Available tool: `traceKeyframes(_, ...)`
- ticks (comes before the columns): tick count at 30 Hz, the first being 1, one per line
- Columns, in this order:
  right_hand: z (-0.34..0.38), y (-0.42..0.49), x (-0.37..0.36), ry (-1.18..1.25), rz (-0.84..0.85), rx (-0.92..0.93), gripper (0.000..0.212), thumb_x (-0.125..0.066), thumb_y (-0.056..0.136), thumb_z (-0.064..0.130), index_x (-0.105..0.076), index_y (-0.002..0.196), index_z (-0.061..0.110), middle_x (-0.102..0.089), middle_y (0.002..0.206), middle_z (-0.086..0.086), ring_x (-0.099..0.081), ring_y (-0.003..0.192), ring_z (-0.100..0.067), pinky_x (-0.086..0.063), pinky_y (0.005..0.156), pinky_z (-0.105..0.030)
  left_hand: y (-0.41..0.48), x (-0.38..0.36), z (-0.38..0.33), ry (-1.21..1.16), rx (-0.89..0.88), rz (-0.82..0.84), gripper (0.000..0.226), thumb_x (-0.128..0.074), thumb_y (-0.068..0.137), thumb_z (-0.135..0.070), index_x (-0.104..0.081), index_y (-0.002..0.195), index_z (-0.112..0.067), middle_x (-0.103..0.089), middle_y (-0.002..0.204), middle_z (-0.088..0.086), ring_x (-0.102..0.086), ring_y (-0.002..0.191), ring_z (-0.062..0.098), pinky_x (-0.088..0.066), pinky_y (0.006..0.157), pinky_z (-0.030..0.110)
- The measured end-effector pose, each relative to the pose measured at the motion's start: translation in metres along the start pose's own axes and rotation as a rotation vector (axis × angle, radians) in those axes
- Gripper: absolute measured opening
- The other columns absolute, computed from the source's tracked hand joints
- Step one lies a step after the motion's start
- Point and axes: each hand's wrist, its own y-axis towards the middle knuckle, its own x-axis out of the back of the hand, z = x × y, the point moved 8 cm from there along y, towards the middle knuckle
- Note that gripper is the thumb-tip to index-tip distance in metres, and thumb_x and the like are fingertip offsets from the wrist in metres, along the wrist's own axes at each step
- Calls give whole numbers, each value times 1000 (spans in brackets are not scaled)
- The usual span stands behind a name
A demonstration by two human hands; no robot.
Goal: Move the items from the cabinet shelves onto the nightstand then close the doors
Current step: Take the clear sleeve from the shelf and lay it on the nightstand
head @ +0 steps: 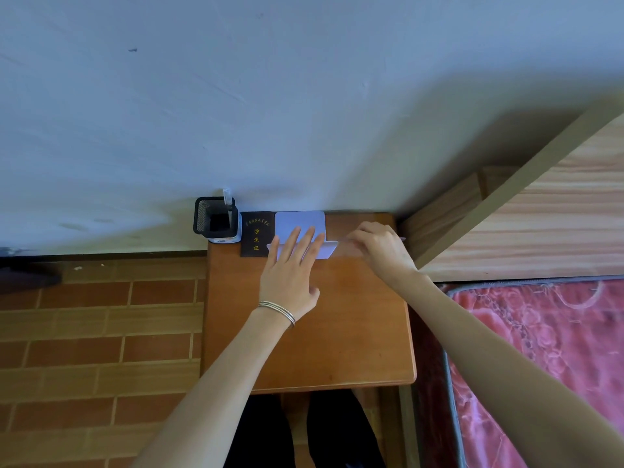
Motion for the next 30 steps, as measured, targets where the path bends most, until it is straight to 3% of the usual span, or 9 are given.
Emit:
traceKeyframes(4,-2,5,2,25,-11,24,24,-68,70,-9,-73,85,8,-65,76,-9,-60,64,-32,-48,61,-37,2,1,1,8,6,5,84,-54,84,-35,-2,149,-24,-3,157,-1,3,143,23,6,113,45)
traceKeyframes(13,-3,12,-4,1,35,9,25,-63,70,-7,-72,88,8,-67,82,-10,-62,71,-34,-48,67,-42,2,0,1,-8,-27,-52,89,-68,71,-25,-22,147,-19,-24,153,4,-16,141,28,-8,112,49)
traceKeyframes(16,-3,5,-11,-103,47,-12,33,-62,73,-4,-68,102,13,-66,98,-6,-61,90,-30,-31,86,-41,1,1,1,31,-30,-7,88,-62,79,-29,-9,149,-20,-12,156,3,-5,143,26,-3,114,48)
traceKeyframes(19,3,-5,-14,-154,96,-2,45,-61,81,4,-56,125,14,-62,115,-7,-48,118,-28,-15,104,-46,0,3,0,73,-41,78,83,-52,88,-31,5,148,-22,1,157,1,5,143,23,0,115,45)
traceKeyframes(22,9,-11,-2,-192,207,-48,53,-51,91,15,-34,141,17,-46,136,-3,-27,135,-23,-4,111,-47,-2,14,1,71,-31,131,79,-49,90,-30,4,148,-22,3,157,0,6,143,23,-4,116,43)
traceKeyframes(24,15,-17,14,-212,251,-54,58,-50,90,15,-28,144,17,-39,142,-3,-23,137,-22,-4,112,-45,-5,29,7,75,1,137,76,-48,92,-30,2,148,-22,4,157,0,6,143,23,-5,116,42)
traceKeyframes(27,26,-30,51,-244,231,-6,59,-54,86,13,-33,141,15,-40,141,-7,-30,133,-25,-10,111,-44,-10,67,14,56,22,91,67,-46,92,-29,-12,148,-18,-10,157,2,-3,143,22,-9,115,40)
traceKeyframes(30,37,-39,97,-304,145,39,61,-67,71,11,-50,130,11,-55,126,-11,-51,117,-28,-28,103,-50,-13,119,11,8,-61,-64,55,-56,85,-20,-42,137,-9,-46,140,9,-31,136,27,-26,109,45)
